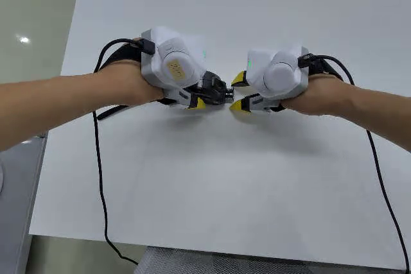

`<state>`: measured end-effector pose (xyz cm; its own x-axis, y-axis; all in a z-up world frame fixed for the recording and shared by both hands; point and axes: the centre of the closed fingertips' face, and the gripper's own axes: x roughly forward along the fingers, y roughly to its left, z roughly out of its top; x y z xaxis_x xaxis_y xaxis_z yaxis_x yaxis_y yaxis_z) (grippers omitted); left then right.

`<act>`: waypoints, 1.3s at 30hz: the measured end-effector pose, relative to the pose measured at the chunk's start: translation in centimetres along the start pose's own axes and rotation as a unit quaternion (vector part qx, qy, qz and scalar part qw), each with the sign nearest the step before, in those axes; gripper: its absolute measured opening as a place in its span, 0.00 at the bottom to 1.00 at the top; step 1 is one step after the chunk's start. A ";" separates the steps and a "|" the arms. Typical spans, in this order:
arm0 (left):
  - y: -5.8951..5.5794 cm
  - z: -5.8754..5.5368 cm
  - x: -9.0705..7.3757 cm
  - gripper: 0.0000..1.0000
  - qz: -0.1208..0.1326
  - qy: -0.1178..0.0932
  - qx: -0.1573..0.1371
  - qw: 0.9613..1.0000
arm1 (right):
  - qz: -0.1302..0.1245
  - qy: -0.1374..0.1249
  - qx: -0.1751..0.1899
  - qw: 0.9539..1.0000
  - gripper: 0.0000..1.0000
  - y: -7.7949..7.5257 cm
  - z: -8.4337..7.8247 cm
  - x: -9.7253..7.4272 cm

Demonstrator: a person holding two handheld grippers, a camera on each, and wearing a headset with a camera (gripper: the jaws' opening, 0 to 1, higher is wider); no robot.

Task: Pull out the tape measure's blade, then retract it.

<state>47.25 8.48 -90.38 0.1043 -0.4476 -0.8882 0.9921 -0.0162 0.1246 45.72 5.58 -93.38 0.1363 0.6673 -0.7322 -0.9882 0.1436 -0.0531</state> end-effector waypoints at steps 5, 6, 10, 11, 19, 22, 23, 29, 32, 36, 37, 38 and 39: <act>0.0 0.0 0.1 0.44 -0.002 0.000 0.003 1.000 | 0.007 0.000 0.004 1.000 0.22 0.2 0.0 0.1; 0.0 0.0 0.1 0.43 -0.003 -0.001 0.003 1.000 | 0.008 -0.001 0.004 1.000 0.22 0.2 0.0 0.1; 0.0 0.2 0.2 0.41 -0.004 -0.002 0.006 1.000 | 0.011 -0.003 0.006 1.000 0.20 0.2 0.0 0.1; 0.0 0.2 0.2 0.40 -0.004 -0.003 0.007 1.000 | 0.011 -0.003 0.006 1.000 0.20 0.1 0.0 0.1; 0.0 0.4 0.2 0.35 -0.007 -0.005 0.013 1.000 | 0.015 -0.001 0.004 1.000 0.16 -0.1 0.0 0.2; 0.0 0.4 0.2 0.35 -0.008 -0.006 0.014 1.000 | 0.019 -0.001 0.000 1.000 0.16 0.0 0.1 0.2; -0.1 0.4 0.2 0.35 -0.009 -0.006 0.014 1.000 | 0.019 -0.001 -0.002 1.000 0.16 0.0 0.1 0.2; -0.1 0.4 0.3 0.34 -0.010 -0.003 0.019 1.000 | 0.022 0.000 -0.015 1.000 0.15 -0.1 0.0 0.4; -0.1 0.4 0.3 0.34 -0.012 -0.003 0.023 1.000 | 0.024 -0.003 -0.025 0.999 0.14 -0.2 0.0 0.5; -0.1 0.5 0.3 0.34 -0.012 -0.006 0.024 1.000 | 0.027 -0.003 -0.031 0.999 0.14 -0.2 0.0 0.4; -0.1 0.5 0.3 0.34 -0.011 -0.006 0.024 1.000 | 0.027 -0.004 -0.032 0.999 0.14 -0.2 0.0 0.4; -0.1 0.5 0.3 0.34 -0.009 -0.006 0.025 1.000 | 0.029 -0.006 -0.032 0.999 0.14 -0.2 0.0 0.4; -0.1 0.5 0.3 0.33 -0.008 -0.006 0.026 1.000 | 0.030 -0.008 -0.032 0.999 0.13 -0.2 -0.1 0.4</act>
<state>47.16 7.93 -90.45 0.0869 -0.4582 -0.8846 0.9885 -0.0706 0.1337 45.99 5.76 -93.68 0.0777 0.6850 -0.7244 -0.9970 0.0562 -0.0538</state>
